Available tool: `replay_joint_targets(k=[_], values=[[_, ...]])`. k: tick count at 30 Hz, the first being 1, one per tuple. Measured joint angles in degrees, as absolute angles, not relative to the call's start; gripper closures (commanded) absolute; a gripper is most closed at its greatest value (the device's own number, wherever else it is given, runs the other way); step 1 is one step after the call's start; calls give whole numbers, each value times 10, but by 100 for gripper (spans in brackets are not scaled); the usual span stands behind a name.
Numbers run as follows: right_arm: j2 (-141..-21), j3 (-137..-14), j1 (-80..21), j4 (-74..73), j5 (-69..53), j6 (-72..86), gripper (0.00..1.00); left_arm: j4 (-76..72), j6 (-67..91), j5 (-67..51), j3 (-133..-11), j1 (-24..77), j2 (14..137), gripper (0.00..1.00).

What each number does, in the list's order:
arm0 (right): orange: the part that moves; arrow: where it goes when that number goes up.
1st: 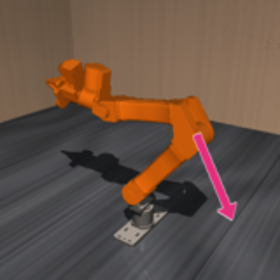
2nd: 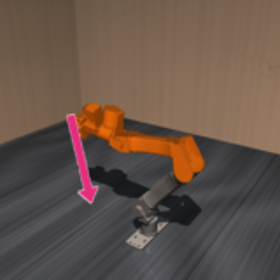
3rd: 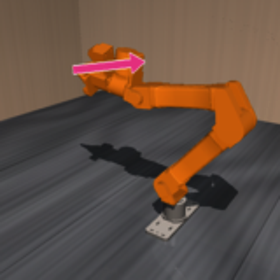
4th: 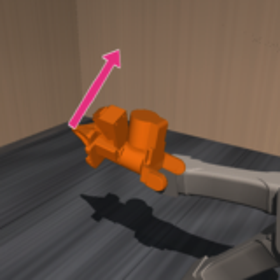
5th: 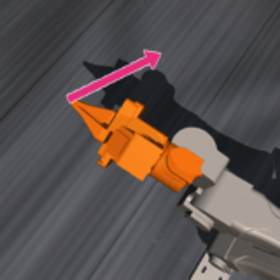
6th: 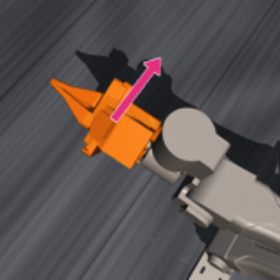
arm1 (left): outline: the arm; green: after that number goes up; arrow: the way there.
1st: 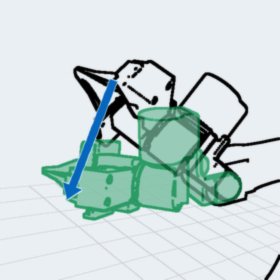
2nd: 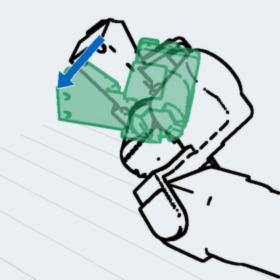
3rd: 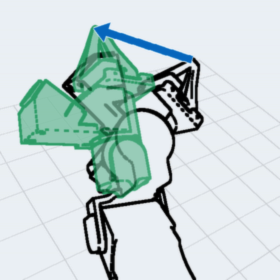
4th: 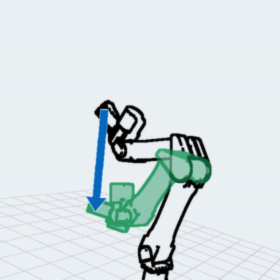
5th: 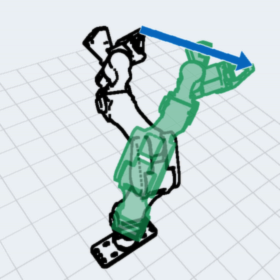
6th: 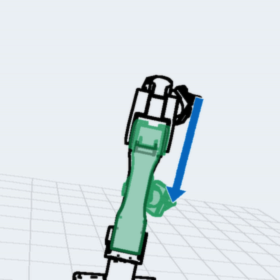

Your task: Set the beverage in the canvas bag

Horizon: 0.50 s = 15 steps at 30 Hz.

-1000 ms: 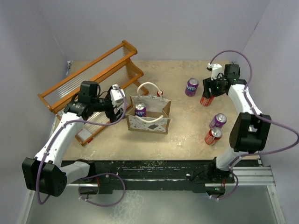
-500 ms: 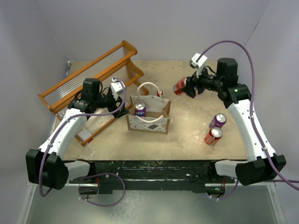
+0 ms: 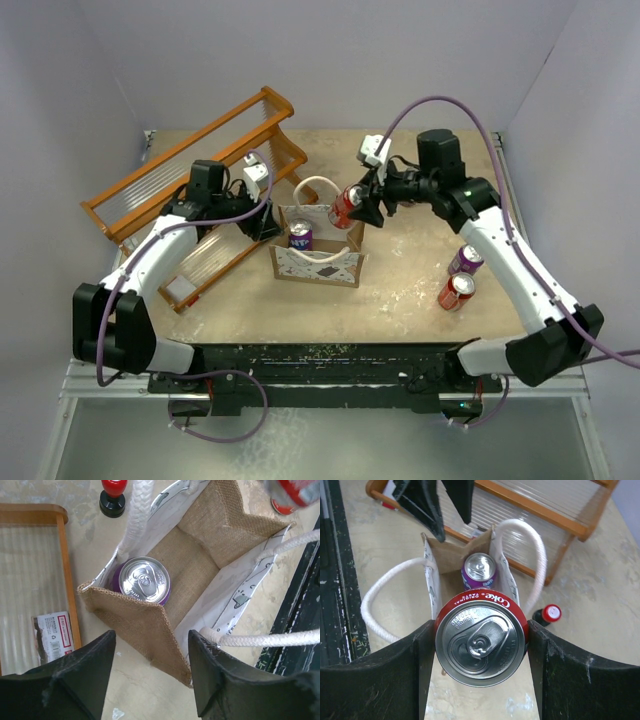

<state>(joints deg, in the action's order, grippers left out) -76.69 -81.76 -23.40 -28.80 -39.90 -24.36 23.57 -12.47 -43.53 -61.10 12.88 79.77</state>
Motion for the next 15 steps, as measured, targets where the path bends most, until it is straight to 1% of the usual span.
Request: replay_joint_targets(k=[5,15], values=[[-808,-815,-277,-264,-386,-248,100,227,-99,-434,-613,129,813,44],[-872,-797,-329,-231,-368,-248,100,202,-66,-435,-610,136,827,46]])
